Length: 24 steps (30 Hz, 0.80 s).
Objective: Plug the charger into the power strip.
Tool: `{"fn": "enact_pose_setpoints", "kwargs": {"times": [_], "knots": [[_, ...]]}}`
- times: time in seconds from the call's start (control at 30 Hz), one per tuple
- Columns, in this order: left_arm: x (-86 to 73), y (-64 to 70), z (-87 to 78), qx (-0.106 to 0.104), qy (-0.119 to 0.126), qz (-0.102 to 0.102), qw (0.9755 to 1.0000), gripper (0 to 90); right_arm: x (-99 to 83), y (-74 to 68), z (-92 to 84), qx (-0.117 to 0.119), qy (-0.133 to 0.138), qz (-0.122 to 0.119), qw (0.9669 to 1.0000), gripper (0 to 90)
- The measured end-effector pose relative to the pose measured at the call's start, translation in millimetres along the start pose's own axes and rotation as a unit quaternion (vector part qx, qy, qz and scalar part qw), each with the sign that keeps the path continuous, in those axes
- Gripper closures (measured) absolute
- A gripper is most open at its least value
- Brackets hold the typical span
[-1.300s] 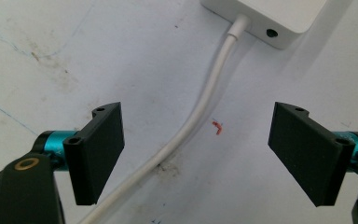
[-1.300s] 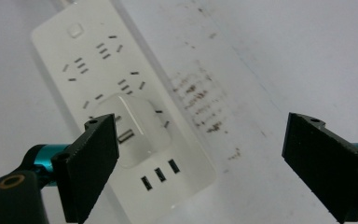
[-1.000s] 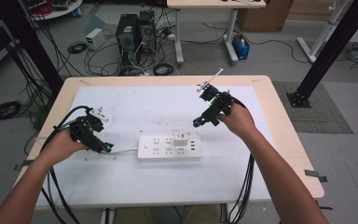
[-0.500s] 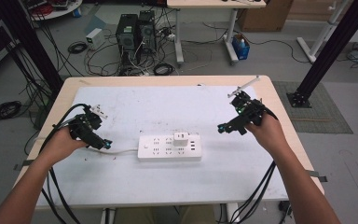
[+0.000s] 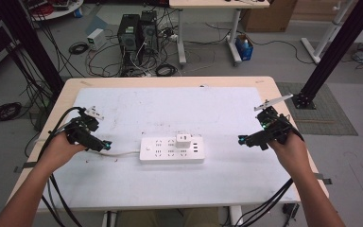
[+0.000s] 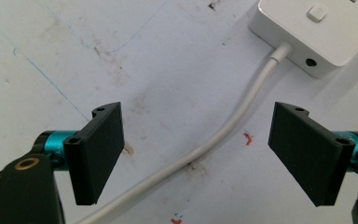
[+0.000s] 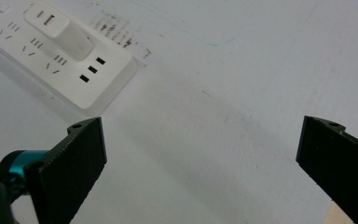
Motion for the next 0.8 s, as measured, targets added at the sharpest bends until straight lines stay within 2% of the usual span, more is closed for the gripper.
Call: {"fn": "enact_pose_setpoints", "kwargs": {"times": [0.13, 0.33, 0.43, 0.7, 0.8], "knots": [[-6.9, -1.6, 4.9, 0.002, 0.008, -0.014, 0.9999, 18.4, -11.0, 3.2, 2.3, 0.003, 0.002, 0.014, 0.9999, 0.9], [-15.5, -1.7, 10.2, 0.003, 0.017, -0.023, 0.9996, 18.4, -21.1, 4.0, 10.3, 0.009, 0.002, 0.034, 0.9994, 0.9], [-17.8, -1.9, 11.8, 0.005, 0.018, -0.025, 0.9995, 18.5, -23.6, 2.6, 12.9, 0.011, -0.001, 0.035, 0.9993, 0.9], [-24.0, -2.7, 19.6, 0.017, 0.046, -0.041, 0.998, 18.4, -31.2, -0.8, 22.7, 0.015, -0.002, 0.046, 0.9988, 0.9], [-26.6, -3.8, 22.2, 0.027, 0.055, -0.045, 0.9971, 18.4, -35.6, -1.5, 26.7, 0.014, 0.001, 0.053, 0.9985, 0.9]]}}
Point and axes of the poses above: each handheld gripper's, and its own axes: z roughly forward along the jaws, x roughly out of its top, y roughly to its right, the point moved 2 cm from there along z, roughly forward along the jaws, and after that the axes turned 12 degrees about -x, right-handed, at the moved point
